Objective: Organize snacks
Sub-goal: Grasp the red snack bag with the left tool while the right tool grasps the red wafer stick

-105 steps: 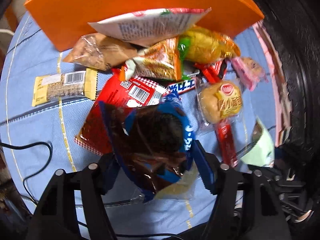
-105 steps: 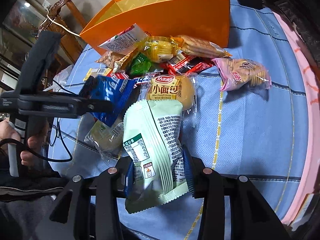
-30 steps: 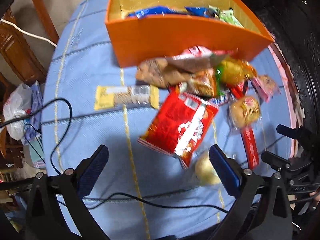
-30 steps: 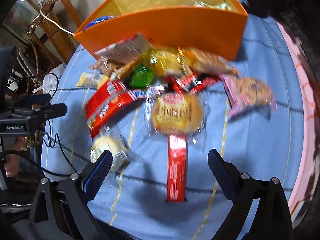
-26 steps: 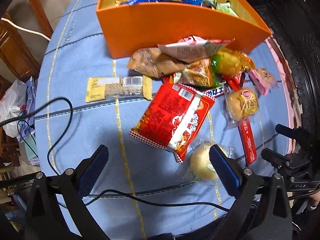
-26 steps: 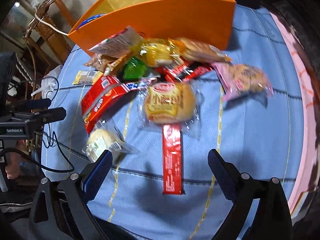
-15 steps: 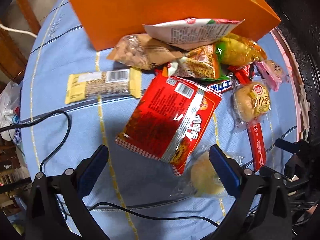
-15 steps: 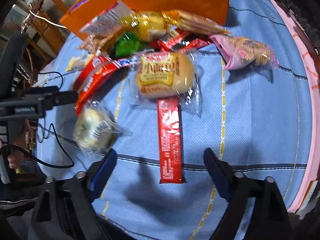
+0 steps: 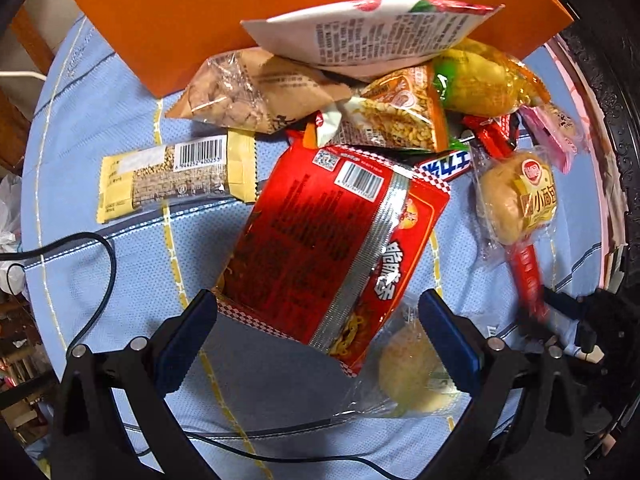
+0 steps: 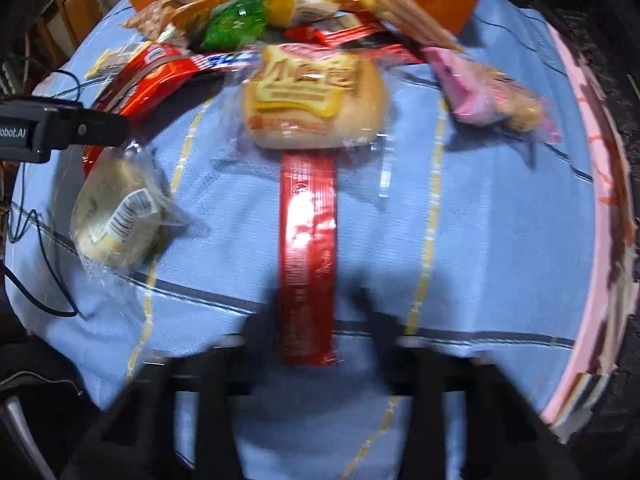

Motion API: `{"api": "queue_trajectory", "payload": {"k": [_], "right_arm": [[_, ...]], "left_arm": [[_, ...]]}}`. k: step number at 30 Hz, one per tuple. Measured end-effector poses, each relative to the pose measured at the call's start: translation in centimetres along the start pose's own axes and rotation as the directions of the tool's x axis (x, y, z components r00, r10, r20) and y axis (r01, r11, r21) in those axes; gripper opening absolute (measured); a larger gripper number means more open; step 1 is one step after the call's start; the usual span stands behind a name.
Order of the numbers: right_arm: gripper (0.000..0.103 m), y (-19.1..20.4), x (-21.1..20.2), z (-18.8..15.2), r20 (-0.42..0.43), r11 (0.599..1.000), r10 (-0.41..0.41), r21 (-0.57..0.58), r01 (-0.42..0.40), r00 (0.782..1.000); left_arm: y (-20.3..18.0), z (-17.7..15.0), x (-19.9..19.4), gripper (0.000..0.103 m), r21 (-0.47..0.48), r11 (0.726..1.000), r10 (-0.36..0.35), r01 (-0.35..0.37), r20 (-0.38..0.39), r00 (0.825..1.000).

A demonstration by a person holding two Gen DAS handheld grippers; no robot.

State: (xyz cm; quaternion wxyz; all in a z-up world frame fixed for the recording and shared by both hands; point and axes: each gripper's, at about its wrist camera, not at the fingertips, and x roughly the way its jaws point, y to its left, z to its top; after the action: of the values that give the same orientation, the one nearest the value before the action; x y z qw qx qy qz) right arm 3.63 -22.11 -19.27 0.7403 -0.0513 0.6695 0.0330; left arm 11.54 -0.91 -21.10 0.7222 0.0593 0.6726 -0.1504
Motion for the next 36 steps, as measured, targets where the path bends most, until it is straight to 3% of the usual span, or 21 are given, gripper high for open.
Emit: {"api": "queue_trajectory", "payload": {"k": [2, 7, 11, 13, 15, 17, 21, 24, 27, 28, 30, 31, 33, 36], "right_arm": [[0.024, -1.4, -1.1, -0.3, 0.007, 0.991, 0.115, 0.072, -0.115, 0.993], [0.024, -4.0, -3.5, -1.1, 0.059, 0.943, 0.276, 0.176, -0.282, 0.959], [0.024, -4.6, -3.4, -1.3, 0.061, 0.939, 0.282, 0.187, -0.288, 0.958], [0.024, -4.4, -2.7, -1.1, 0.039, 0.940, 0.284, 0.183, -0.286, 0.958], [0.026, -4.1, -1.8, -1.1, 0.013, 0.945, 0.280, 0.173, -0.278, 0.960], [0.028, -3.8, -1.1, -1.2, 0.002, 0.950, 0.268, 0.167, -0.264, 0.963], [0.057, -3.2, -0.3, -0.4, -0.007, 0.970, 0.195, 0.147, -0.192, 0.981], [0.060, -2.2, 0.0, 0.6, -0.006, 0.983, 0.146, 0.112, -0.144, 0.989], [0.060, 0.0, 0.8, 1.2, -0.035, 0.999, 0.041, 0.000, -0.041, 0.999], [0.055, 0.6, 0.7, 1.1, -0.032, 0.999, 0.008, -0.034, -0.009, 0.999], [0.031, 1.2, 0.5, 1.3, -0.038, 0.998, -0.006, -0.059, 0.004, 0.999], [0.024, 0.8, 0.2, 1.3, -0.041, 0.999, 0.018, -0.041, -0.020, 0.999], [0.023, -0.9, -0.6, 1.2, -0.047, 0.983, 0.177, 0.058, -0.174, 0.983], [0.023, -2.6, -2.1, 0.8, -0.029, 0.956, 0.271, 0.123, -0.266, 0.962]], "left_arm": [[0.3, -0.1, 0.4, 0.099, -0.006, 1.000, -0.007, 0.007, -0.005, 1.000], [0.9, 0.1, 1.8, 0.099, -0.014, 1.000, 0.001, -0.001, -0.038, 0.999], [-0.3, 0.3, 3.0, 0.098, 0.018, 0.999, 0.048, -0.048, -0.021, 0.999], [-0.9, 0.0, 3.0, 0.083, 0.063, 0.990, 0.128, -0.128, 0.004, 0.992], [-1.5, 0.1, 2.4, 0.062, 0.098, 0.988, 0.117, -0.118, 0.014, 0.993], [-1.1, 0.1, 1.8, 0.051, 0.085, 0.994, 0.070, -0.071, 0.010, 0.997], [-0.1, -0.2, 0.5, 0.037, 0.044, 0.998, 0.040, -0.041, 0.026, 0.999], [0.7, -0.9, -1.2, 0.035, 0.031, 0.999, 0.029, -0.030, 0.042, 0.999], [1.2, -1.3, -2.1, 0.035, 0.018, 1.000, 0.023, -0.024, 0.061, 0.998], [1.3, -1.3, -2.3, 0.035, 0.014, 1.000, 0.022, -0.023, 0.064, 0.998], [1.8, -1.4, -2.6, 0.035, 0.002, 1.000, 0.015, -0.015, 0.069, 0.998], [1.9, -1.5, -2.7, 0.035, -0.003, 1.000, 0.010, -0.010, 0.070, 0.998], [2.8, -1.8, -3.3, 0.034, -0.005, 1.000, 0.002, -0.002, 0.075, 0.997], [3.1, -2.7, -5.2, 0.029, 0.006, 0.999, -0.042, 0.041, 0.107, 0.993]]}}
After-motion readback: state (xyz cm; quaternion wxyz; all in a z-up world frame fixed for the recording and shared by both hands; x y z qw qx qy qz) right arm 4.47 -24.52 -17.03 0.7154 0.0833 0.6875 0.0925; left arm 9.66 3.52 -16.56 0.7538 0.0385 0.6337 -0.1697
